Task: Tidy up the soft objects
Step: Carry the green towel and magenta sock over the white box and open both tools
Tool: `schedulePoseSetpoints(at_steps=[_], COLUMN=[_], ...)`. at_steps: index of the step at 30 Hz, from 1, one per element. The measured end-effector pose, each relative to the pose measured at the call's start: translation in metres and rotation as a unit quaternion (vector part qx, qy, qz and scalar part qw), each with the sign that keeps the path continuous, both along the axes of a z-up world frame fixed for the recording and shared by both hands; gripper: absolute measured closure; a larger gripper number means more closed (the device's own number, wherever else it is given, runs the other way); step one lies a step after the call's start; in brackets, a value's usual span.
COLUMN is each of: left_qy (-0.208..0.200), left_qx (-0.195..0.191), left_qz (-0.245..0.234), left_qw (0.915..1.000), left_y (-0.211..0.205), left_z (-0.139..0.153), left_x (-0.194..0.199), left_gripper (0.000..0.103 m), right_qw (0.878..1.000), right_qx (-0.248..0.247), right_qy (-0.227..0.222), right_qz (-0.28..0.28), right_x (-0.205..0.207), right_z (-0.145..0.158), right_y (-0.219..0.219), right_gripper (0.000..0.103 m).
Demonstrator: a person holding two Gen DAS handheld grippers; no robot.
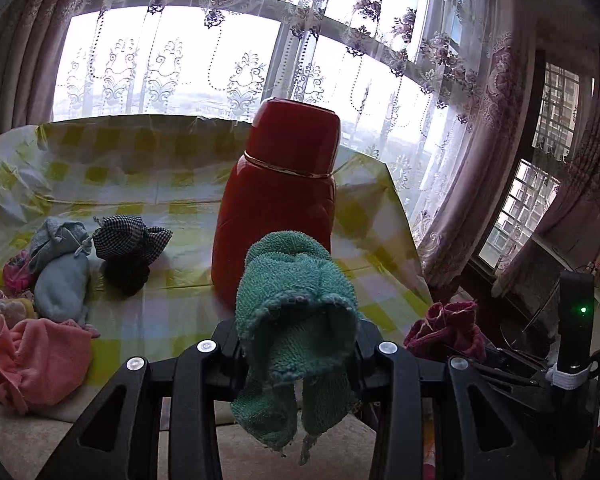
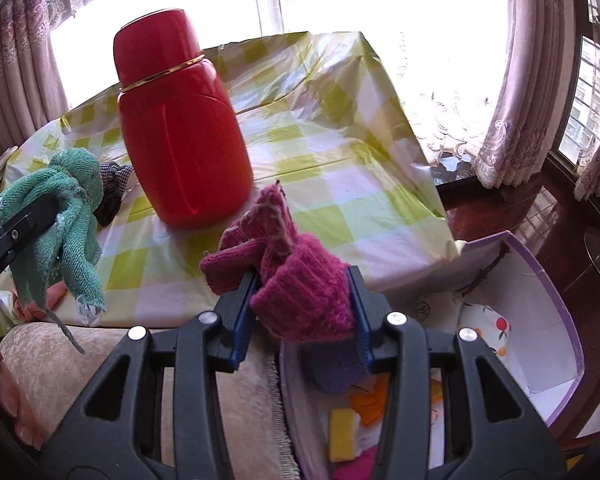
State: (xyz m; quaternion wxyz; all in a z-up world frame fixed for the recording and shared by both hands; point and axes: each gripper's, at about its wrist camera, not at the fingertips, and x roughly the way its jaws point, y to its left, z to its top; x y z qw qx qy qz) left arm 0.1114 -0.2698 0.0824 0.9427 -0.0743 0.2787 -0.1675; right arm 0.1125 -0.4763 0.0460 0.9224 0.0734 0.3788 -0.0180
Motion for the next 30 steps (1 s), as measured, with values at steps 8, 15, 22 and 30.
schedulePoseSetpoints(at_steps=[8, 15, 22, 30], left_qy=[0.021, 0.049, 0.091, 0.089], left_qx=[0.011, 0.020, 0.043, 0.027], left_qz=[-0.111, -0.192, -0.264, -0.232], left_qw=[0.9936, 0.9800, 0.9592, 0.9682], left_y=[-0.077, -0.131, -0.170, -0.148], left_z=[-0.003, -0.008, -0.025, -0.022], left_x=[-0.015, -0.028, -0.039, -0.032], left_gripper=[0.063, 0.063, 0.050, 0.037], right_qw=[0.996, 0.989, 0.982, 0.981], right_qx=[-0.010, -0.015, -0.017, -0.025], right_qy=[0.023, 0.045, 0.064, 0.081], right_qz=[-0.089, -0.142, -0.179, -0.173], right_x=[-0.040, -0.064, -0.075, -0.068], right_z=[-0.008, -0.014, -0.023, -0.025], right_y=[-0.092, -0.136, -0.155, -0.147], right_gripper=[0.056, 0.055, 0.042, 0.020])
